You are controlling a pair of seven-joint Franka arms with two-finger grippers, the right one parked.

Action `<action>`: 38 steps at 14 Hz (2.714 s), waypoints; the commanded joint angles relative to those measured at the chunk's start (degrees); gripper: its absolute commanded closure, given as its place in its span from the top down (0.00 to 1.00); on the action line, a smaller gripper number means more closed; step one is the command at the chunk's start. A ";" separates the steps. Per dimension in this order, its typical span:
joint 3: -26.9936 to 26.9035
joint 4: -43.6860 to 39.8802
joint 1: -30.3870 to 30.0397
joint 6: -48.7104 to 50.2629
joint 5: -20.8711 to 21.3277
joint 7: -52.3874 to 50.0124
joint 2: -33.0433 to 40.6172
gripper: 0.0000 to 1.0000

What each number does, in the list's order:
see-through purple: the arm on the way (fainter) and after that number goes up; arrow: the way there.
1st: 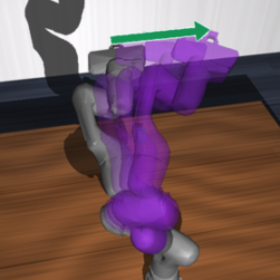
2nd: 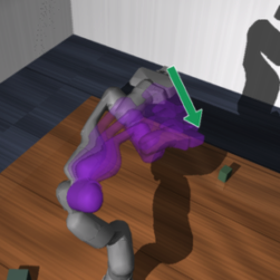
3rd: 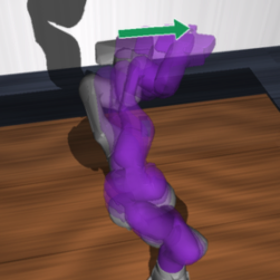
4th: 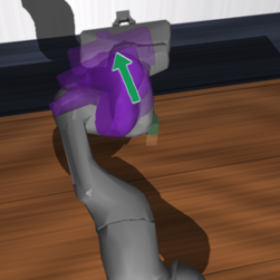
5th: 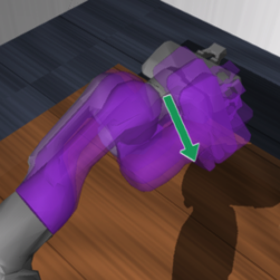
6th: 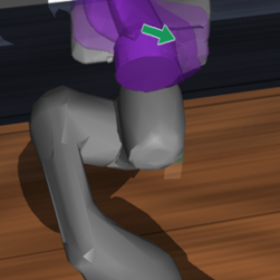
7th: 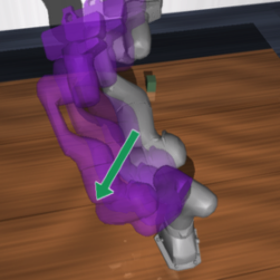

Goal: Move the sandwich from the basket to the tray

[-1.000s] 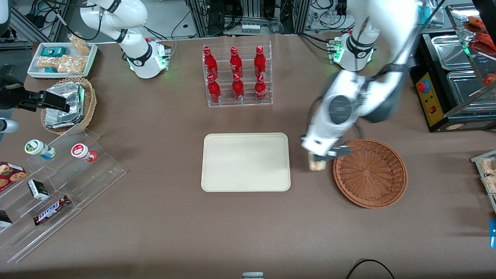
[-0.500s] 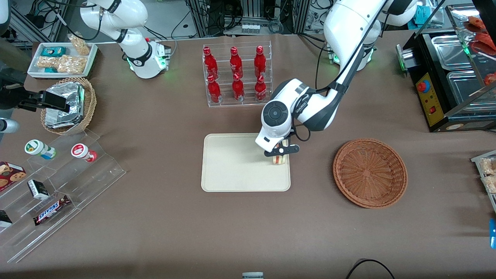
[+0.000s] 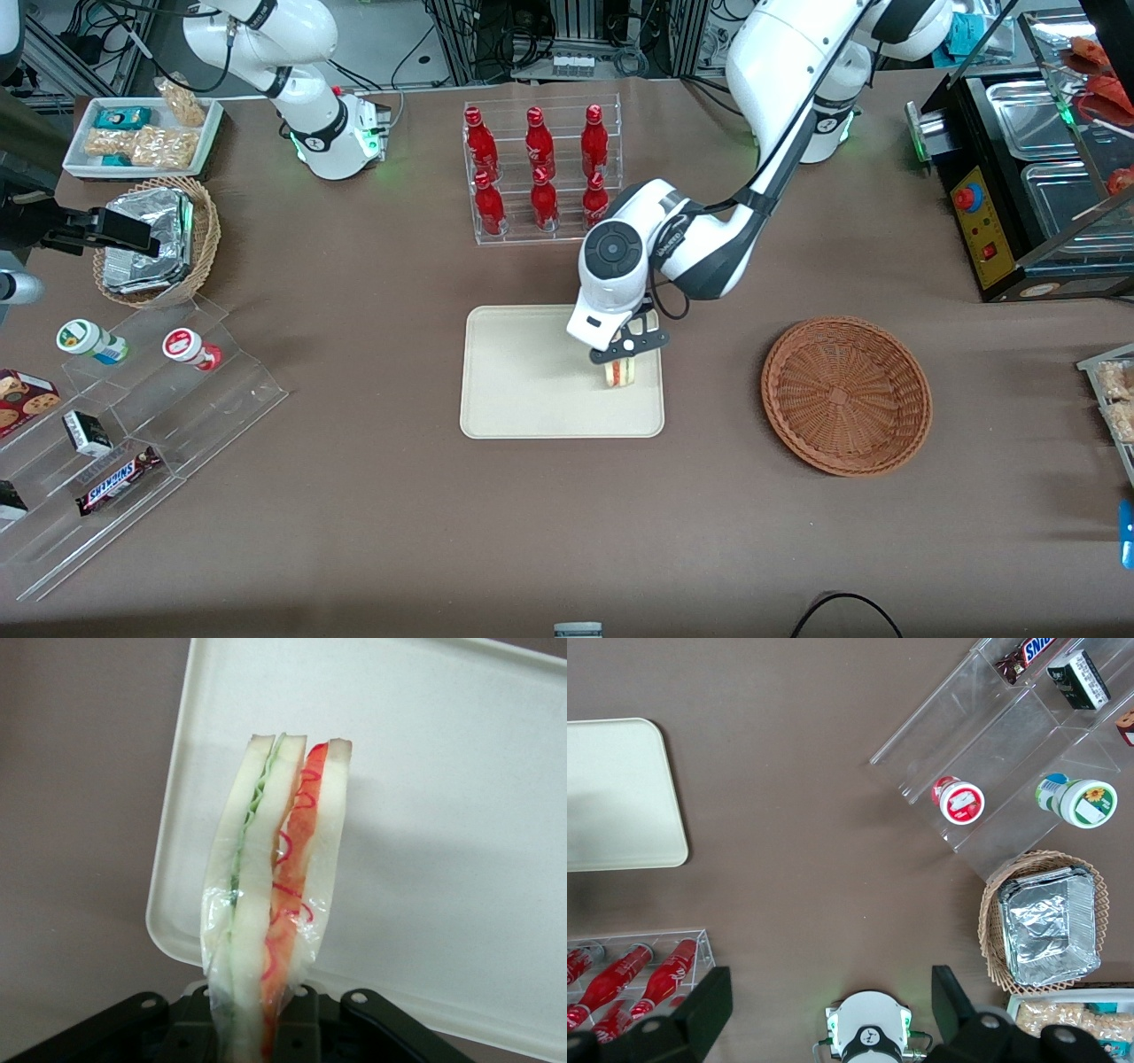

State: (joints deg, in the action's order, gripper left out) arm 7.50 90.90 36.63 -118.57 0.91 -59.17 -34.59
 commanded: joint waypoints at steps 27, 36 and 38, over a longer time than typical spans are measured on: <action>-6.18 -4.42 -25.63 39.87 -2.06 36.57 25.96 1.00; -4.44 -7.84 -34.07 45.80 -2.23 37.11 29.67 1.00; -2.24 -7.32 -38.20 45.53 -2.23 37.55 30.63 1.00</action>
State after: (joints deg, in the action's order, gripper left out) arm 2.43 83.41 2.44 -72.82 -0.65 -22.13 -5.19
